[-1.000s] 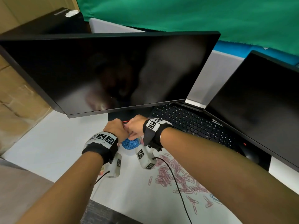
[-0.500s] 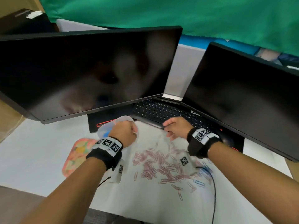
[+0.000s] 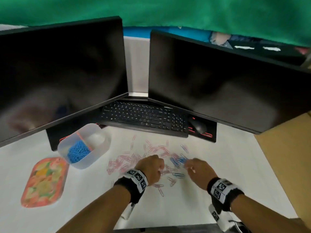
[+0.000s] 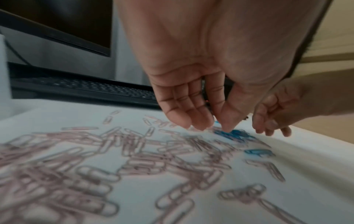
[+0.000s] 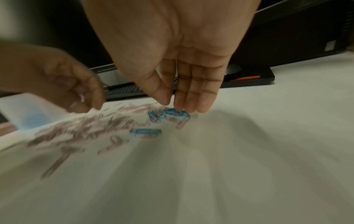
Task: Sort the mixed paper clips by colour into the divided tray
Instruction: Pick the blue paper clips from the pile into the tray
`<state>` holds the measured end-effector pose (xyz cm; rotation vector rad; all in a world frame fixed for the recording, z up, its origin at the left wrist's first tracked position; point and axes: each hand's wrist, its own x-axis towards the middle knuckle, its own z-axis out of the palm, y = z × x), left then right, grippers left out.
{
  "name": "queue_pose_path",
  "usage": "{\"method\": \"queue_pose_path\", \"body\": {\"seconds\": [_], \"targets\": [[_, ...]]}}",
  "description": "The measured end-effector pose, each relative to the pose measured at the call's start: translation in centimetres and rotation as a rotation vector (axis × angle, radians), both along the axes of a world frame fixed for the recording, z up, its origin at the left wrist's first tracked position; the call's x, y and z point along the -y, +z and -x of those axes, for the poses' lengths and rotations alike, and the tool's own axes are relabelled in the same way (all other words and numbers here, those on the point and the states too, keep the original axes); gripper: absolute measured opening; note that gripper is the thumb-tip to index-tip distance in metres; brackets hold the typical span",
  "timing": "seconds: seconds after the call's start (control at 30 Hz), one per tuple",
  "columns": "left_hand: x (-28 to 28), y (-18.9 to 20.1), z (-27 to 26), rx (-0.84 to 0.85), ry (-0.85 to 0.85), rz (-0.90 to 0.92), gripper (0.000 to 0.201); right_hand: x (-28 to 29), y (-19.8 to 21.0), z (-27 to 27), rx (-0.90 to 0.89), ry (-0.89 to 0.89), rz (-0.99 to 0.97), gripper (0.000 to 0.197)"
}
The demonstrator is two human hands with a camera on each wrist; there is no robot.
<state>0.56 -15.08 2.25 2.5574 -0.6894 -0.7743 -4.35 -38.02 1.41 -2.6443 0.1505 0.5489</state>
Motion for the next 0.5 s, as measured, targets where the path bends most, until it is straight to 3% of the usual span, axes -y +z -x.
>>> {"method": "queue_pose_path", "body": {"seconds": [0.27,0.5], "targets": [[4.2,-1.3,1.1,0.24,-0.293,-0.095,0.057,0.4,-3.7,5.4,0.137,0.34,0.186,0.04],[4.7,-1.6,-0.3,0.264,-0.252,-0.183,0.053,0.9,-2.8,4.2,0.289,0.29,0.128,0.022]]}}
